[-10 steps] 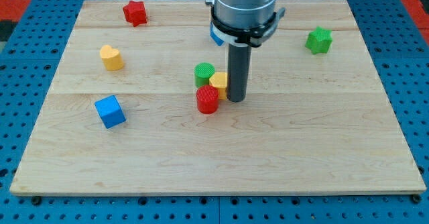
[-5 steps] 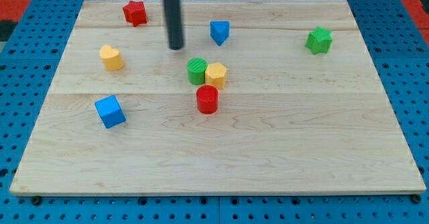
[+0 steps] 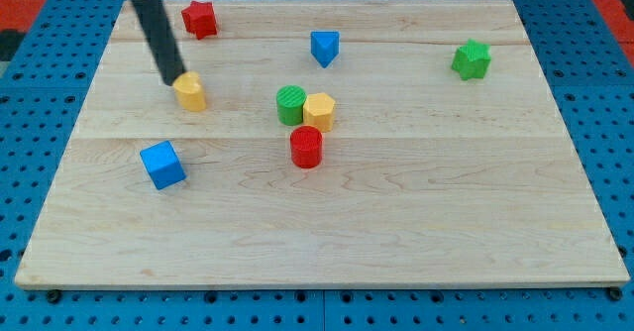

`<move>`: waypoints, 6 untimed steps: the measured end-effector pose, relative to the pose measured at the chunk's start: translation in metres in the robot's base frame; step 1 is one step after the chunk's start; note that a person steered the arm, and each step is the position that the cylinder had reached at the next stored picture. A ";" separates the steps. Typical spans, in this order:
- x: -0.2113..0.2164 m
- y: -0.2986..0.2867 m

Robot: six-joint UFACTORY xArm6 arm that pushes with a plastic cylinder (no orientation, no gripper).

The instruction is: Move the yellow heart top left to the green circle

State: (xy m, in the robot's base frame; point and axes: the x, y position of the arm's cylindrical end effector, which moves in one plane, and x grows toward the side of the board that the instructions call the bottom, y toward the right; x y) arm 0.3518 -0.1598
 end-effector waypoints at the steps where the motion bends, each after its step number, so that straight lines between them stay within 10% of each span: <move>1: 0.010 0.009; 3: 0.046 -0.046; 6: 0.037 0.126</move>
